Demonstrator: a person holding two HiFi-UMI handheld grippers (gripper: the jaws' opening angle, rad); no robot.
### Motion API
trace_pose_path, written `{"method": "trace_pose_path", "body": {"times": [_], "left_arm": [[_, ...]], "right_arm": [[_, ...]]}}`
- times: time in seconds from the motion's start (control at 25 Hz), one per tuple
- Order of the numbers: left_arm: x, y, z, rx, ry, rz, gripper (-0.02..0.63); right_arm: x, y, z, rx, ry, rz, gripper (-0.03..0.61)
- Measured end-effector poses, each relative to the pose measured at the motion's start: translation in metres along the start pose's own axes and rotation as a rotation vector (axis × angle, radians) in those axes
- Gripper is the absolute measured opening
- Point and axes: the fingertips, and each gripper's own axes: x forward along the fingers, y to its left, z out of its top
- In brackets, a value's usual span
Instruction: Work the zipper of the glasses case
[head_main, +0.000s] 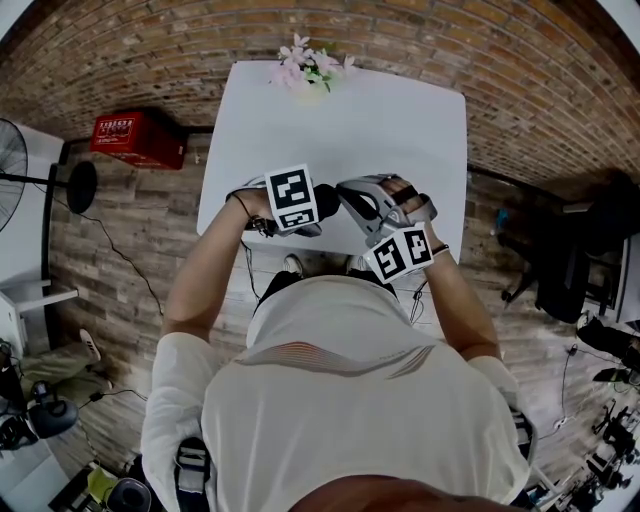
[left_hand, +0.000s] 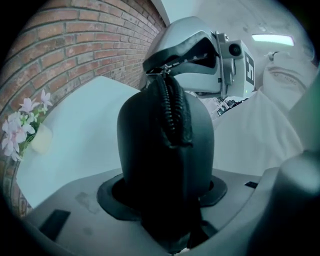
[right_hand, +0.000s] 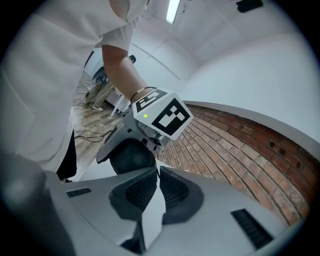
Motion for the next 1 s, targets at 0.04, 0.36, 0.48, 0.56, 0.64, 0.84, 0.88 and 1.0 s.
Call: {"method": "trace_pose_path", "body": {"times": [0.04,0.36,0.48,0.56,0.64,0.84,0.88,1.0], "left_arm": [[-0.001,0.003,0.003,0.003,-0.024,0.023,0.262],[-0.042,0.031,0.048,-0.106,-0.458,0.214,0.262],[-0.073,0.052,0.054,-0.184,-0.608,0.383,0.262],[-0.095,0.064,0.055,-0.234,-0.701,0.499,0.262],[-0.120,0.073,0.052,-0.277,-0.797,0.607,0.262],[-0.185,0.082,0.029,-0.385,-1.034,0.816,0.262],[-0.199,0.081,0.022,-0.405,-1.080,0.854,0.262],[-0.234,0.074,0.001,-0.441,-1.192,0.962,0.262]], "right_arm": [[-0.001,-0.003,-0.001,0.031,-0.005,-0.004,0.069],[-0.008,-0.041,-0.024,0.397,-0.016,-0.119,0.087],[-0.013,-0.061,-0.036,0.578,-0.006,-0.185,0.077],[-0.017,-0.074,-0.046,0.703,-0.009,-0.226,0.072],[-0.021,-0.088,-0.056,0.813,-0.025,-0.275,0.063],[-0.040,-0.113,-0.085,0.944,-0.010,-0.387,0.052],[-0.046,-0.117,-0.091,0.964,-0.008,-0.409,0.052],[-0.064,-0.130,-0.108,1.029,-0.007,-0.484,0.052]]}}
